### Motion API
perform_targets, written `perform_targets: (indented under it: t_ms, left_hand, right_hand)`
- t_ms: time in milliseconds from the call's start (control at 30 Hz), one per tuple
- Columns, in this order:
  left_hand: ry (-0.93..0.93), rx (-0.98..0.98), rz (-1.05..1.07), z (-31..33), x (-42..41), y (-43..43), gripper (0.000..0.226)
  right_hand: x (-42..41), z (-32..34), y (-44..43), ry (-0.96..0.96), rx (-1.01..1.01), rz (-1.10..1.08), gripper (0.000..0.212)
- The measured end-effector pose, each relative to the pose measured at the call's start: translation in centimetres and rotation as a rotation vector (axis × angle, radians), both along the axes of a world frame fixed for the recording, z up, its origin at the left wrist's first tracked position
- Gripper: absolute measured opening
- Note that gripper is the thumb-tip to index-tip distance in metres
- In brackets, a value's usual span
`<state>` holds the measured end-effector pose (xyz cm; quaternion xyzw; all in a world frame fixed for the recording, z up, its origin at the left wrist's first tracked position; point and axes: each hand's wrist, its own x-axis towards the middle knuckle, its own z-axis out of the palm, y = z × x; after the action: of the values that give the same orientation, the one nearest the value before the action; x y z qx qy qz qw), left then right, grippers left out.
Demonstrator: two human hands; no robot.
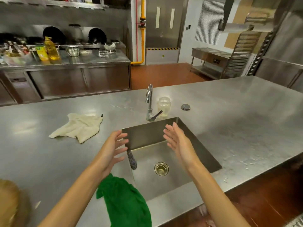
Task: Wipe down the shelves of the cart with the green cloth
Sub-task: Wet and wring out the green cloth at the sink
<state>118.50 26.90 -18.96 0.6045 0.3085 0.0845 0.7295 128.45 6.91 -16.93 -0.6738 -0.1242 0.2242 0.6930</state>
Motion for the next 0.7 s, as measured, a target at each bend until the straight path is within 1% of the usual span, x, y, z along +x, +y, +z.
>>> perform_targets:
  t_ms: [67, 133, 200, 333, 500, 600, 700]
  left_hand:
    - [0.041, -0.024, 0.025, -1.3, 0.3, 1.2, 0.04]
    - [0.074, -0.043, 0.042, -2.5, 0.5, 2.2, 0.041]
    - [0.099, -0.06, 0.06, -3.6, 0.6, 3.0, 0.041]
    - [0.128, -0.087, 0.1, -5.3, 0.8, 3.9, 0.041]
    - [0.162, -0.101, 0.156, -7.1, 0.9, 4.4, 0.043]
    - [0.183, -0.118, 0.171, -8.2, 1.0, 3.7, 0.045]
    - [0.21, -0.148, 0.197, -9.3, 0.6, 2.8, 0.044]
  right_hand:
    - [0.8, -1.2, 1.4, 0.035, 0.001, 0.007, 0.064]
    - [1.5, -2.3, 2.6, 0.06, 0.001, 0.02, 0.06]
    - [2.1, -3.2, 3.6, 0.092, 0.002, 0.034, 0.06]
    - [3.4, -4.8, 4.8, 0.131, -0.002, 0.062, 0.071]
    - [4.6, -6.8, 5.3, 0.182, -0.021, 0.115, 0.057]
    - [5.1, -8.4, 5.3, 0.201, -0.046, 0.151, 0.059]
    - [5.3, -10.0, 5.5, 0.262, -0.07, 0.173, 0.062]
